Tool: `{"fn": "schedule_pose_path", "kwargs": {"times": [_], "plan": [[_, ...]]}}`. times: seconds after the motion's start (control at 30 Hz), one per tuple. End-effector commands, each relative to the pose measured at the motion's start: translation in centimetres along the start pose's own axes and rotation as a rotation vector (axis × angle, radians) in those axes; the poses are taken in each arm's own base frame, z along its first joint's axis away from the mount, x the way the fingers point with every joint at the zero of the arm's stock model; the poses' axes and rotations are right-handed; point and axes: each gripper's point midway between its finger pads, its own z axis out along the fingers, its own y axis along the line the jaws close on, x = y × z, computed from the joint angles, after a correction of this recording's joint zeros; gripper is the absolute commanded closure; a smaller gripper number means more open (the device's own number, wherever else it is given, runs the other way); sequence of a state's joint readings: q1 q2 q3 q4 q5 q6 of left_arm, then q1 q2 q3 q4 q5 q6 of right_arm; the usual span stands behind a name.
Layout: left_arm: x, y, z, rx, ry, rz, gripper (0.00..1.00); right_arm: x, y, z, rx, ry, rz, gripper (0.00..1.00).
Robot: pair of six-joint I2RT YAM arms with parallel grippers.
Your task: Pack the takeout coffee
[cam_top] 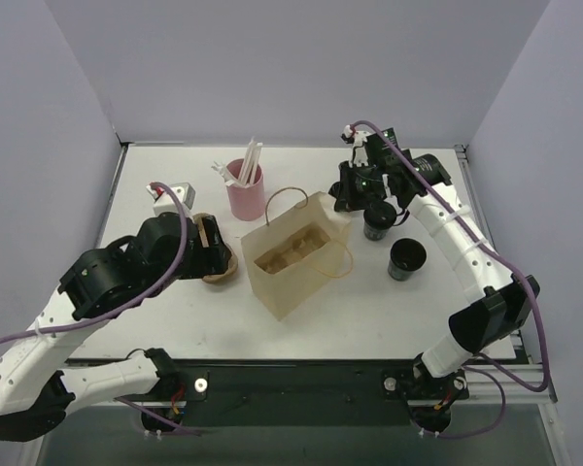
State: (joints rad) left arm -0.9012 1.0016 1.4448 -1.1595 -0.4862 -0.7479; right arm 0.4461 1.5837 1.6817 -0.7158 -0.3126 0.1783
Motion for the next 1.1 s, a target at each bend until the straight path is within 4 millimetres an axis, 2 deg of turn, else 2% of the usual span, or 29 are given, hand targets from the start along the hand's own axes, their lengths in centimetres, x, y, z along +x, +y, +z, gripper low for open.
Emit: {"fn": "schedule_pose_path", "kwargs": {"times": [0.0, 0.03, 0.07, 0.13, 0.17, 0.23, 0.27, 0.3, 0.4, 0.6, 0.67, 0.73, 0.83, 0.93, 1.07], "plan": [[0.3, -1.3, -3.2, 0.113, 0.069, -0.159, 0.22, 1.5, 1.0, -4.8, 0.048, 0.004, 0.115, 1.00], [-0.1, -1.7, -3.6, 0.131, 0.067, -0.166, 0.22, 2.7, 0.7, -4.6, 0.086, 0.018, 0.142, 1.00], [0.2, -1.7, -3.5, 0.124, 0.084, -0.153, 0.22, 3.2, 1.6, -5.5, 0.079, -0.007, 0.120, 1.00], [-0.4, -2.0, -3.5, 0.132, 0.075, -0.107, 0.22, 4.1, 1.6, -5.8, 0.131, -0.022, 0.108, 1.00], [-0.3, -2.2, -2.9, 0.113, 0.085, -0.084, 0.22, 4.8, 0.9, -6.0, 0.181, -0.039, 0.126, 1.00], [-0.5, -2.4, -2.5, 0.102, 0.091, -0.054, 0.21, 4.9, 1.1, -5.9, 0.178, -0.076, 0.148, 1.00], [-0.4, -2.7, -1.7, 0.083, 0.102, -0.042, 0.21, 5.8, 1.1, -5.5, 0.165, -0.075, 0.160, 1.00], [-0.6, -2.7, -1.4, 0.062, 0.098, -0.040, 0.22, 5.1, 1.6, -5.2, 0.139, -0.120, 0.160, 1.00], [-0.8, -2.5, -0.3, -0.012, 0.109, -0.041, 0.22, 5.4, 2.2, -4.8, 0.114, -0.150, 0.168, 1.00], [-0.9, -4.4, 2.0, -0.001, 0.146, 0.008, 0.23, 4.9, 3.0, -4.9, 0.081, -0.228, 0.153, 1.00], [0.0, -3.7, 2.9, -0.060, 0.194, 0.029, 0.26, 4.9, 3.0, -5.1, 0.078, -0.234, 0.158, 1.00], [0.9, -2.9, 3.0, -0.115, 0.246, 0.049, 0.28, 5.0, 2.3, -5.1, 0.116, -0.249, 0.186, 1.00], [1.1, -2.7, 2.4, -0.129, 0.278, 0.052, 0.30, 5.4, 2.2, -5.2, 0.120, -0.250, 0.217, 1.00], [0.9, -3.0, 1.2, -0.103, 0.286, 0.021, 0.30, 6.0, 1.6, -5.3, 0.150, -0.252, 0.252, 1.00], [0.6, -3.8, 0.0, -0.055, 0.300, -0.024, 0.30, 5.8, 0.8, -6.1, 0.188, -0.304, 0.318, 1.00]]}}
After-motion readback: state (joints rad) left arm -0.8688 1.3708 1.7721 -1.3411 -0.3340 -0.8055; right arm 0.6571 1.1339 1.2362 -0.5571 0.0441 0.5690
